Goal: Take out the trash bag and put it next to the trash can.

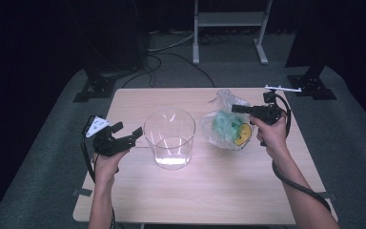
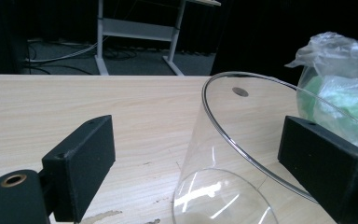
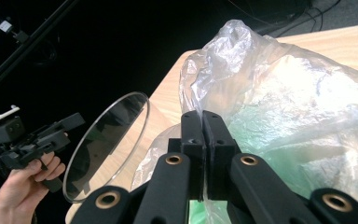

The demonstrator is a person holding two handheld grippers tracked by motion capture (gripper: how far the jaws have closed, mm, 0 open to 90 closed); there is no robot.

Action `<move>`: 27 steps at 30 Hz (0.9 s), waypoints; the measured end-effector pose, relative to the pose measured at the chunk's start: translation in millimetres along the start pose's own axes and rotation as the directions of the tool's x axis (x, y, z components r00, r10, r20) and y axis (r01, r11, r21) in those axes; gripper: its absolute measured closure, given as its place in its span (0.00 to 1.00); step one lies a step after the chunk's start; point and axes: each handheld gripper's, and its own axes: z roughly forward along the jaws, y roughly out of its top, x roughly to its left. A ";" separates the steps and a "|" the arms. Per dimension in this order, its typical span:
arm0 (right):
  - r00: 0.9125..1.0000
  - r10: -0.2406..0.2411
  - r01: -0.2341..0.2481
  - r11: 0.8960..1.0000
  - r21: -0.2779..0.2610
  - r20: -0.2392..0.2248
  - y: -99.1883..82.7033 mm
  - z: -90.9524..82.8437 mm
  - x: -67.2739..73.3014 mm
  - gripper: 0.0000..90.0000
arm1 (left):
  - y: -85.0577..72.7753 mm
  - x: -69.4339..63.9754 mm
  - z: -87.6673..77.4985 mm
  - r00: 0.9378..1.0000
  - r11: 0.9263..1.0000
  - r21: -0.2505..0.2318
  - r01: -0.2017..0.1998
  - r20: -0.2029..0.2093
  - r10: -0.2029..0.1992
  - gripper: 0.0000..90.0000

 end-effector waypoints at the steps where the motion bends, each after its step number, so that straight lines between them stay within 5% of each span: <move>1: 1.000 0.003 -0.003 1.000 0.001 0.001 -1.1 1.0 -1.2 0.99 | 0.0 -0.1 0.1 1.000 1.000 0.000 -0.002 0.000 0.002 0.11; 27: 0.999 0.024 -0.026 0.998 0.061 0.037 -27.0 28.8 -22.5 0.98 | -0.4 -1.2 1.2 1.000 1.000 0.012 -0.010 0.008 0.010 0.11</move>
